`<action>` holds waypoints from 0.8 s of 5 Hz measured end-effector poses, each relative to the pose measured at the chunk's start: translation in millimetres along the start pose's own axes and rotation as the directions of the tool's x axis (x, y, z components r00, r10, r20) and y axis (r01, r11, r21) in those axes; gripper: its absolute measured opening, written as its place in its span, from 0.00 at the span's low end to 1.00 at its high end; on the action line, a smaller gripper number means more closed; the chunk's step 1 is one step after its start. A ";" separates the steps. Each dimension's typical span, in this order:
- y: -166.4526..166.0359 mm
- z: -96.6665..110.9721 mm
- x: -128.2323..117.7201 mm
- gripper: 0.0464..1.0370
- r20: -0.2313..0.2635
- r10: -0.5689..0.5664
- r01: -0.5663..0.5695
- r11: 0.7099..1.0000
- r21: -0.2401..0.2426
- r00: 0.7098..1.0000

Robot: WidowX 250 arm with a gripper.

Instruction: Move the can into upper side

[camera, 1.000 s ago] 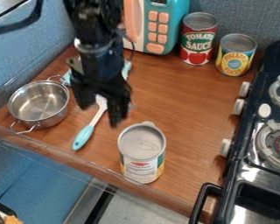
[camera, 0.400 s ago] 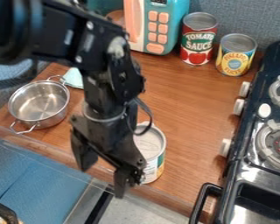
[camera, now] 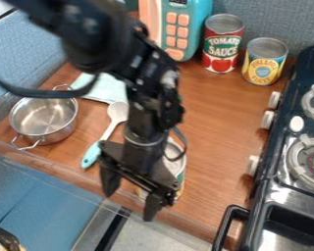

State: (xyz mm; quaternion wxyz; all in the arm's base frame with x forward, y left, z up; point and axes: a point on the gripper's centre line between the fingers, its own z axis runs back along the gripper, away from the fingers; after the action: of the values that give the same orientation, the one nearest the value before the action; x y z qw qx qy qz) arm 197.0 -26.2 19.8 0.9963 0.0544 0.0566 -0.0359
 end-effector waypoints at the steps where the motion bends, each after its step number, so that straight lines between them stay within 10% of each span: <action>1: -3.7 -3.7 16.4 0.96 -0.023 0.022 -0.022 1.000 0.006 0.999; 4: 1.1 8.8 108.2 0.96 -0.037 0.162 -0.163 0.986 -0.037 0.986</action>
State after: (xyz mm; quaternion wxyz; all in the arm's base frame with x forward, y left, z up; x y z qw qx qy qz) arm 305.3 -33.1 16.0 0.9957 0.0394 0.0694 0.0475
